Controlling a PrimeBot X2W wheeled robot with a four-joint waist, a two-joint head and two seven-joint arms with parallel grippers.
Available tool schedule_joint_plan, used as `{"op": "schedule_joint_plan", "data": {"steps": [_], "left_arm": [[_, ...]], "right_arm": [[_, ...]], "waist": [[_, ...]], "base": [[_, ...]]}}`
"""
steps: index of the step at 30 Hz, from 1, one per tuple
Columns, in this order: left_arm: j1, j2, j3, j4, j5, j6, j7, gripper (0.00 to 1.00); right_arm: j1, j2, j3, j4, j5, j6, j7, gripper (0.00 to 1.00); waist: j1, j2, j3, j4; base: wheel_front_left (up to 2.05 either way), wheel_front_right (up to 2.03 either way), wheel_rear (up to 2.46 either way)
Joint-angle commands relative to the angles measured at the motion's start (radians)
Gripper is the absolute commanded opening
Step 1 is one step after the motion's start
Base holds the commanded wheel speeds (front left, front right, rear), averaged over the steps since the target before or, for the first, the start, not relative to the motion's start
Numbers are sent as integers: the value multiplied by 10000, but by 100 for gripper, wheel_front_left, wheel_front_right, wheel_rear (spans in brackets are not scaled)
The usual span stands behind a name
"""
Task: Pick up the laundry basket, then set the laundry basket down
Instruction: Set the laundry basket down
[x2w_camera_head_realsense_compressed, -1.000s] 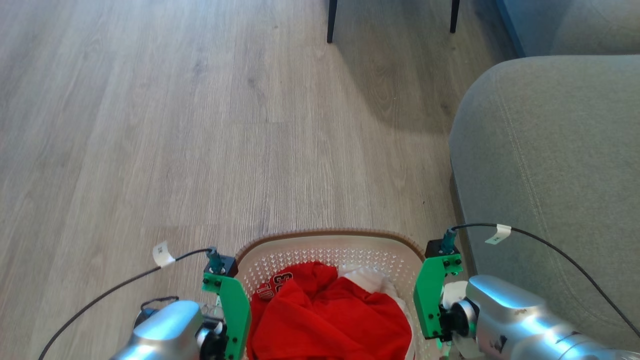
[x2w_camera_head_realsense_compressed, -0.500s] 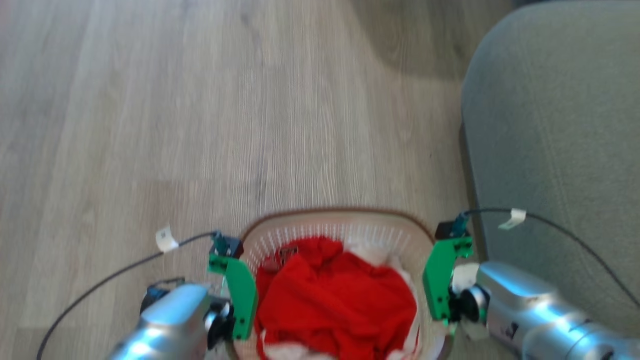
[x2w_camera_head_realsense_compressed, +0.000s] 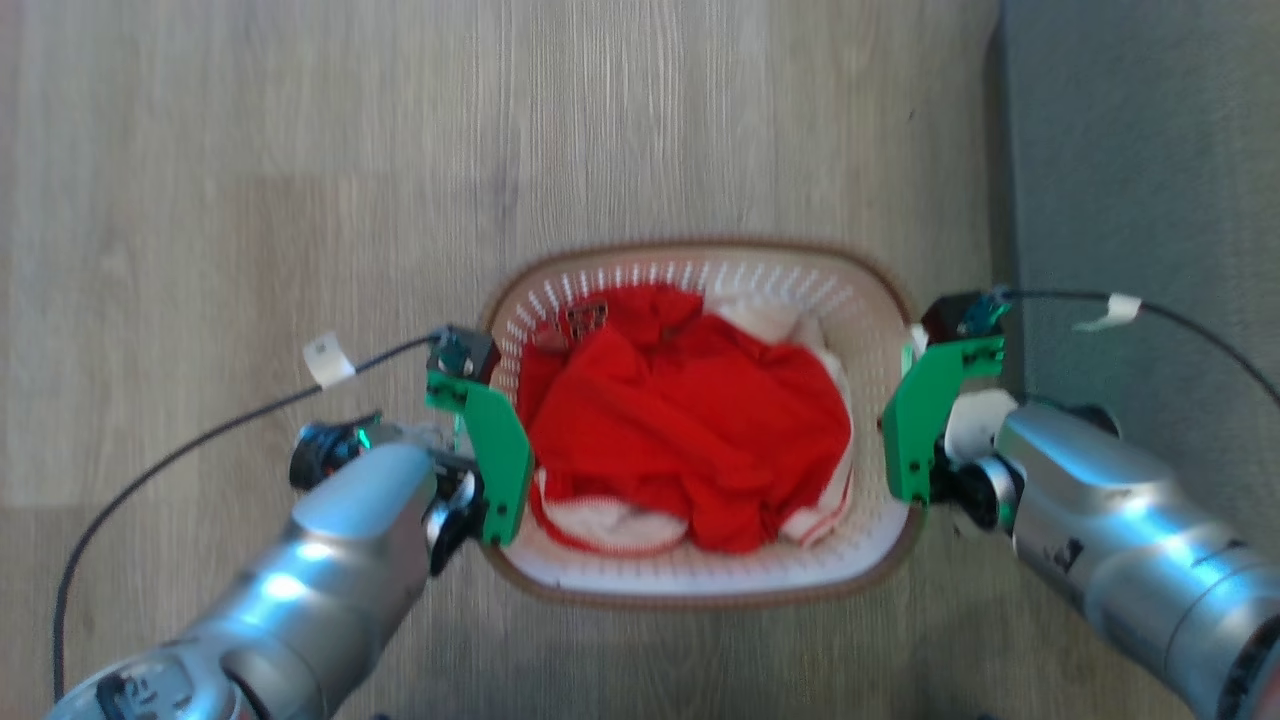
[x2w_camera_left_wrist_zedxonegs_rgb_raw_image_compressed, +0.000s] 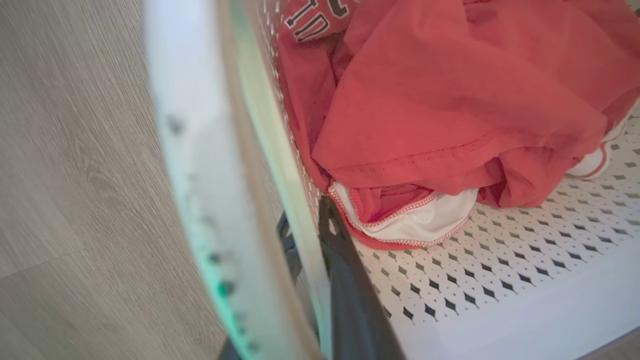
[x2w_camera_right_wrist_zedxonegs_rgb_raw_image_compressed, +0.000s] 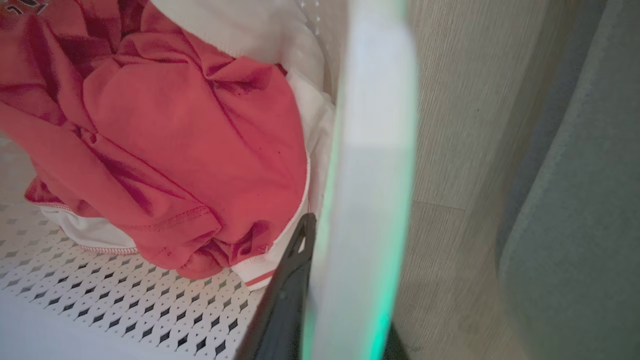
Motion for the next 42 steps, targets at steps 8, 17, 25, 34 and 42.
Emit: {"op": "schedule_joint_plan", "data": {"steps": [8, 17, 25, 34, 42], "left_arm": [[-1149, -172, 6, -579, 633, 253, -465, 0], [-1717, -173, 6, -849, 851, 759, -1153, 0], [-1837, -173, 6, -885, 911, 993, -1641, 0], [-1863, -173, 5, -924, 1027, 1060, -1872, 0], [-1893, -173, 5, -940, 1142, 1048, -1869, 0]], "right_arm": [[-834, 27, -286, -395, -6, 134, -1300, 0], [-1328, 32, -222, 12, -169, 134, -2252, 0], [-1422, 145, -135, 165, -176, 134, -2585, 0], [-1416, 182, -66, 284, -200, 134, -2928, 0], [-1533, 179, -51, 339, -67, 134, -3194, 0]], "waist": [[-3, 0, 2211, 89], [-3, 0, 3333, 125], [-3, 0, 3738, 41], [-3, 0, 3919, -43], [-3, 0, 4059, -82]], "base": [[0, 0, 0], [0, 0, 0], [0, 0, 0], [0, 0, 0], [0, 0, 0]]}}
